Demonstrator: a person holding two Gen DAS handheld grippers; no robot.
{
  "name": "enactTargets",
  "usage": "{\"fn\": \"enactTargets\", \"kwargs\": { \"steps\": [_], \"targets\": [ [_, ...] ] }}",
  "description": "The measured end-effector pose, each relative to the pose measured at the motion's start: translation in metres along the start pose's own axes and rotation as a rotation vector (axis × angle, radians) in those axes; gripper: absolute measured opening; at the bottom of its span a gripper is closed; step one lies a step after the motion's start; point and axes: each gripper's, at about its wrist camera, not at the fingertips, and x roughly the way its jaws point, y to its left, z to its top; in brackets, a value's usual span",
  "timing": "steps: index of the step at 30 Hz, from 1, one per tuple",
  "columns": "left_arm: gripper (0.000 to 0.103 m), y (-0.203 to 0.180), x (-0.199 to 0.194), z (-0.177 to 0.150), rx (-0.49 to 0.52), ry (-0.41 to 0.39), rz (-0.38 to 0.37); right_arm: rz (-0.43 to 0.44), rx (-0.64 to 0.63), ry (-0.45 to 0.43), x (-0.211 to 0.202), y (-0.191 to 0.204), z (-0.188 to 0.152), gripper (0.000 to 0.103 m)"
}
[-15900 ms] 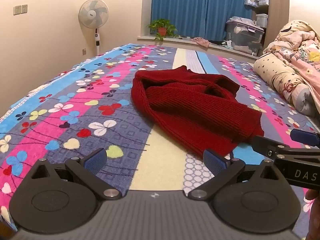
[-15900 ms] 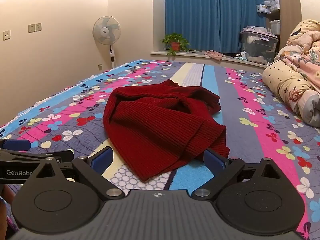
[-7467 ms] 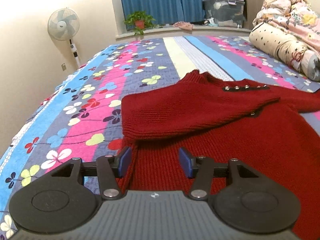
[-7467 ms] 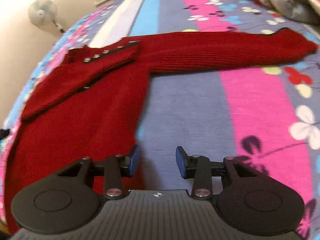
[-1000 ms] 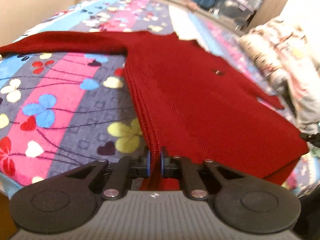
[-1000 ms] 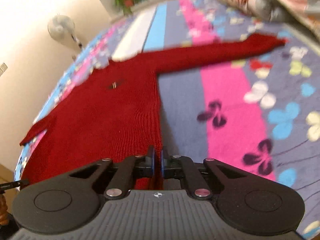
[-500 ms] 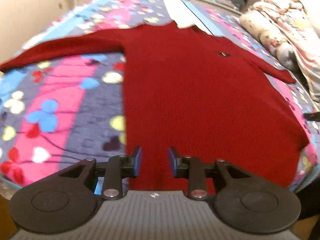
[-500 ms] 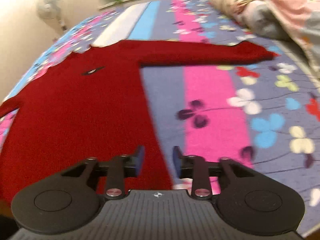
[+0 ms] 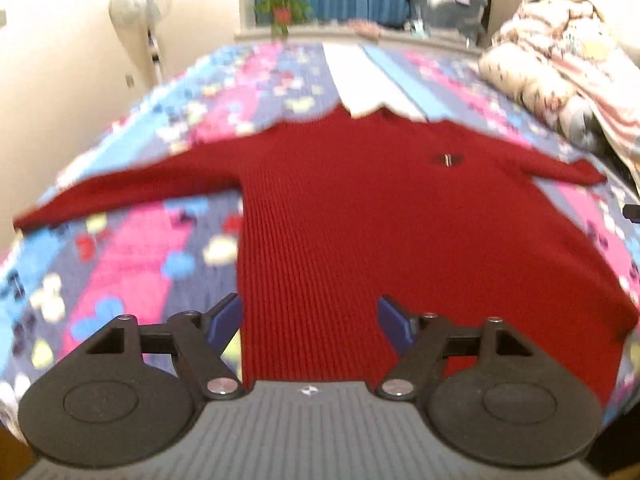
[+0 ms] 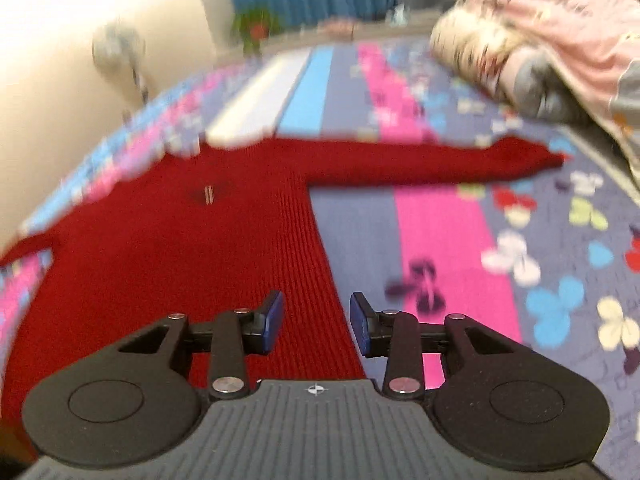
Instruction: Fold small clothes
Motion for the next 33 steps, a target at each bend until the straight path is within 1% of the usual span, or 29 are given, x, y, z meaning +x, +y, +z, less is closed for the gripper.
{"fn": "enactTargets", "kwargs": {
  "steps": [3,5,7,8,9,11,12,13,14,15,16,17,18,20,23,25,27,29,33],
  "targets": [
    [0.082,-0.007,-0.001,0.031,-0.004,-0.053,0.003,0.001,-0.019,-0.061,0.005,-0.002,0.025,0.040],
    [0.082,-0.013,0.001,0.052,0.005,-0.084,0.009,-0.023,-0.052,-0.060,0.011,-0.002,0.043,0.046],
    [0.082,-0.023,-0.002,0.073,0.014,-0.120,0.022,-0.041,-0.089,-0.067,0.018,-0.004,0.062,0.048],
    [0.082,-0.025,0.004,0.082,0.012,-0.139,0.027,-0.047,-0.099,-0.074,0.022,-0.007,0.071,0.050],
    [0.082,-0.027,0.009,0.088,0.003,-0.161,0.031,-0.057,-0.095,-0.088,0.027,-0.012,0.079,0.051],
    [0.082,-0.027,0.025,0.094,-0.032,-0.242,0.020,-0.091,-0.060,-0.107,0.039,-0.026,0.087,0.054],
    [0.082,-0.026,0.034,0.090,-0.059,-0.296,0.007,-0.123,-0.021,-0.107,0.050,-0.038,0.087,0.054],
    [0.082,-0.026,0.043,0.083,-0.074,-0.319,-0.005,-0.145,0.017,-0.101,0.058,-0.047,0.084,0.054],
    [0.081,-0.029,0.058,0.084,-0.076,-0.265,0.003,-0.166,0.074,-0.079,0.071,-0.061,0.079,0.054],
    [0.081,-0.031,0.067,0.090,-0.087,-0.208,0.011,-0.182,0.122,-0.024,0.083,-0.072,0.078,0.054],
    [0.081,-0.030,0.071,0.092,-0.118,-0.212,-0.010,-0.184,0.182,0.009,0.094,-0.082,0.080,0.053],
    [0.082,-0.030,0.073,0.095,-0.141,-0.236,-0.020,-0.157,0.234,-0.006,0.100,-0.092,0.083,0.052],
    [0.082,-0.032,0.075,0.097,-0.139,-0.240,-0.003,-0.150,0.259,-0.008,0.109,-0.101,0.087,0.051],
    [0.082,-0.034,0.084,0.103,-0.123,-0.221,-0.002,-0.171,0.280,0.000,0.126,-0.114,0.093,0.052],
    [0.082,-0.036,0.098,0.110,-0.121,-0.198,0.002,-0.173,0.365,0.006,0.145,-0.134,0.096,0.052],
    [0.082,-0.035,0.107,0.109,-0.091,-0.177,0.010,-0.181,0.443,0.000,0.160,-0.150,0.096,0.052],
    [0.082,-0.034,0.118,0.108,-0.044,-0.131,0.006,-0.192,0.512,0.002,0.172,-0.160,0.091,0.052],
    [0.082,-0.036,0.127,0.106,-0.002,-0.093,0.033,-0.205,0.581,-0.003,0.188,-0.175,0.084,0.052],
    [0.082,-0.033,0.137,0.099,0.041,-0.060,0.055,-0.214,0.678,-0.012,0.212,-0.199,0.076,0.051]
  ]
}}
